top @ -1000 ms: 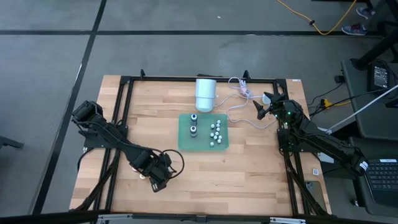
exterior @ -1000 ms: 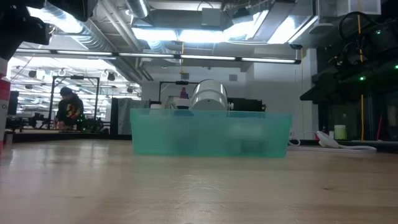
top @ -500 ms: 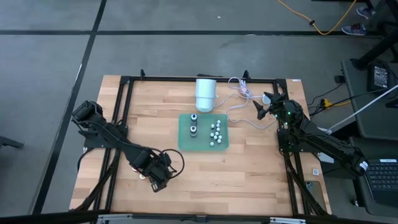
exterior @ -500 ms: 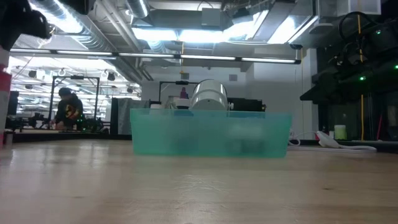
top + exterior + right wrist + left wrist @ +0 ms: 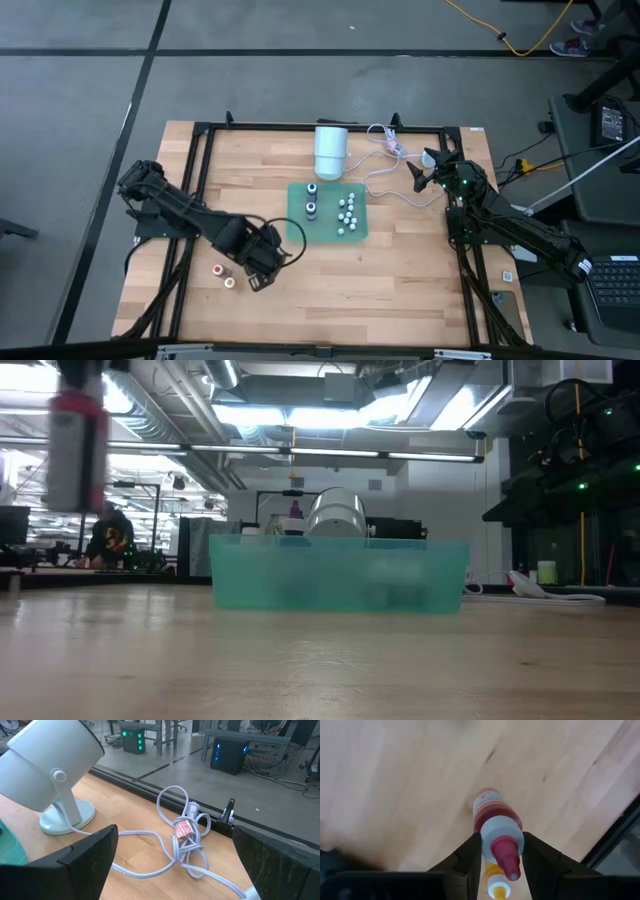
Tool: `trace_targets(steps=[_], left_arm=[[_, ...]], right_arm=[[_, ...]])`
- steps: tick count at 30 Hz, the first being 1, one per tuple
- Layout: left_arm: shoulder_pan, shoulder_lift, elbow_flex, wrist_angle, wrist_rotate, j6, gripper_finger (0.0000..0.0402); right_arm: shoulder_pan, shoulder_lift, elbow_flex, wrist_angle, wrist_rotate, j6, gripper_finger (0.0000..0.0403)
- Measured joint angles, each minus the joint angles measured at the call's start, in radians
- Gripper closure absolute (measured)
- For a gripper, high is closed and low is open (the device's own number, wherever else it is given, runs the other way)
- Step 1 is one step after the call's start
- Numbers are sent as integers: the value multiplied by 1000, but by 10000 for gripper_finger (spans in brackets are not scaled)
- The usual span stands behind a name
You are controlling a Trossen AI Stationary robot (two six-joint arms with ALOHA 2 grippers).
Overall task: Pick & Place food coloring
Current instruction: Put the large pink food coloring bottle into the green bin
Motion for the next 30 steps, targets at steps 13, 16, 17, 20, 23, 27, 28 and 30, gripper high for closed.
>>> trace_targets(steps=[13,16,17,20,23,27,28,30], left_arm=[[211,177,325,-165,-64,252,290],[257,233,391,-168,-65,309,290],[271,249,407,-168,-65,326,290],[309,301,463,-170,-65,364,290],[339,346,506,-166,-65,393,290],[371,393,524,-152,-55,423,290],[377,403,526,-143,-49,424,290],[386,423,526,-132,-42,425,290]], right_arm=[[0,0,0,0,0,0,10],[0,0,0,0,0,0,10],[0,0,0,0,0,0,10],[0,0,0,0,0,0,10],[0,0,0,0,0,0,10],[0,0,0,0,0,0,10],[0,0,0,0,0,0,10],[0,0,0,0,0,0,10]])
